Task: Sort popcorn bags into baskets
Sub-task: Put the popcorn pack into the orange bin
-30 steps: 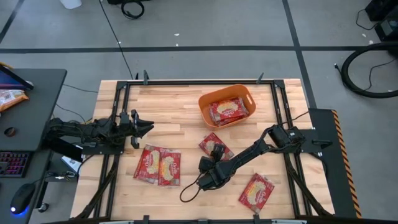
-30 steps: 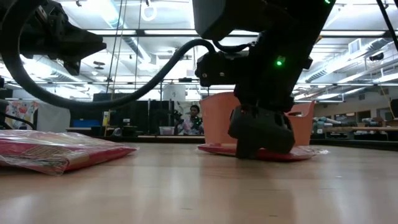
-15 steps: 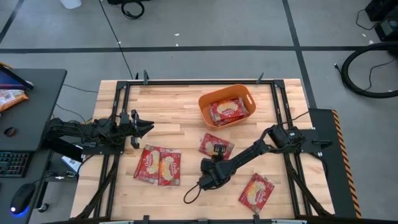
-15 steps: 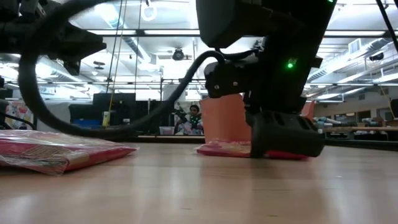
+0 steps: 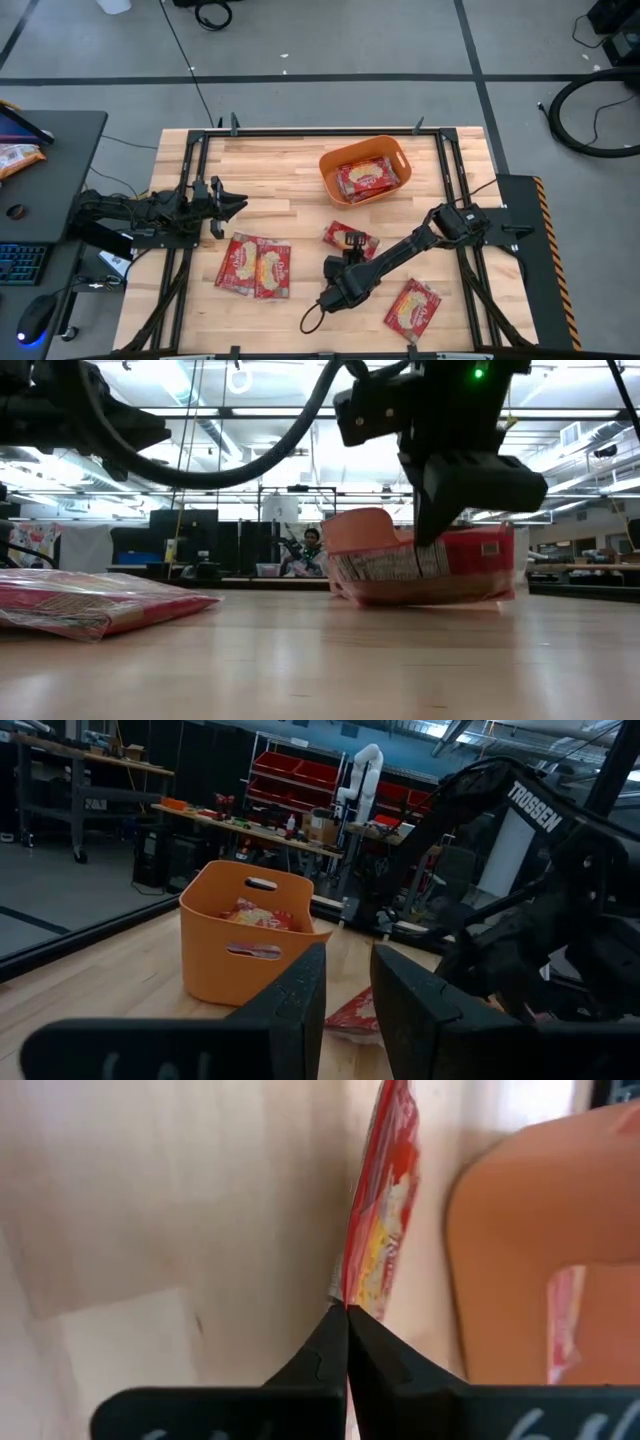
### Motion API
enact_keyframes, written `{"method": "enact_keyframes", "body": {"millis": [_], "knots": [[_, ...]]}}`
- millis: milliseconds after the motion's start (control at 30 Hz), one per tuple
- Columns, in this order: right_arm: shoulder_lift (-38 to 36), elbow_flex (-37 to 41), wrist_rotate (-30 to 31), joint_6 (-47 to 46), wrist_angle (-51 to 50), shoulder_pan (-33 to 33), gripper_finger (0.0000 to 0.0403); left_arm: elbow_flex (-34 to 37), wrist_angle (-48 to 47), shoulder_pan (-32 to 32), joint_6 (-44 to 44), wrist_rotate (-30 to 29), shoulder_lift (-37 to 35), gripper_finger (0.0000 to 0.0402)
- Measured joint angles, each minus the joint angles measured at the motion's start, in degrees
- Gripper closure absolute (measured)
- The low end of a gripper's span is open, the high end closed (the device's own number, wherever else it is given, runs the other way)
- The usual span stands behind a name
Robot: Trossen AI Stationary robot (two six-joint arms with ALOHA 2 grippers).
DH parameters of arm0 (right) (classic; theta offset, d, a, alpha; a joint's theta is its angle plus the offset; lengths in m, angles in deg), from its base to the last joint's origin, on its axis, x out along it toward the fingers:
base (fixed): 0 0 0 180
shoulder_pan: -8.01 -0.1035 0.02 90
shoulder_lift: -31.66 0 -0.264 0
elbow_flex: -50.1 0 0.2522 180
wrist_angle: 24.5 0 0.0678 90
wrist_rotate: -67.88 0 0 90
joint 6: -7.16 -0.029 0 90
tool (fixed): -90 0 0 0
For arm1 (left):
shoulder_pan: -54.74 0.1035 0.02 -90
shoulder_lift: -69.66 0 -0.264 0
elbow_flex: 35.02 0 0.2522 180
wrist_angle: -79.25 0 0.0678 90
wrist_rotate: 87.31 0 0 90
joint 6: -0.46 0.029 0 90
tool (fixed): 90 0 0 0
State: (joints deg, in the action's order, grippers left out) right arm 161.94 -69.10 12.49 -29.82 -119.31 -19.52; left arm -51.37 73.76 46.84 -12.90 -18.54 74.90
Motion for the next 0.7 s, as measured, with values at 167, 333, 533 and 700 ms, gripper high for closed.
{"method": "enact_keyframes", "body": {"millis": [167, 333, 533, 700], "knots": [[-0.07, -0.64, -0.25, -0.31, -1.25, -0.01, 0.04, 0.0, 0.01, 0.01, 0.0, 0.0, 0.01, 0.0315], [-0.24, -0.64, -0.79, -0.05, -4.06, -0.19, 0.0401, 0.0, 0.0, 0.0, 0.0, 0.0, 0.01, 0.0315], [-2.14, -0.64, 0.89, -2.72, -8.62, -0.7, 0.0402, 0.0, 0.0, 0.0, 0.0, -0.02, 0.0, 0.0315], [-5.53, -0.64, 3.5, -4.91, -8.97, -1.29, 0.0402, 0.0, 0.04, 0.0, 0.0, -0.03, 0.0, 0.0315]]}}
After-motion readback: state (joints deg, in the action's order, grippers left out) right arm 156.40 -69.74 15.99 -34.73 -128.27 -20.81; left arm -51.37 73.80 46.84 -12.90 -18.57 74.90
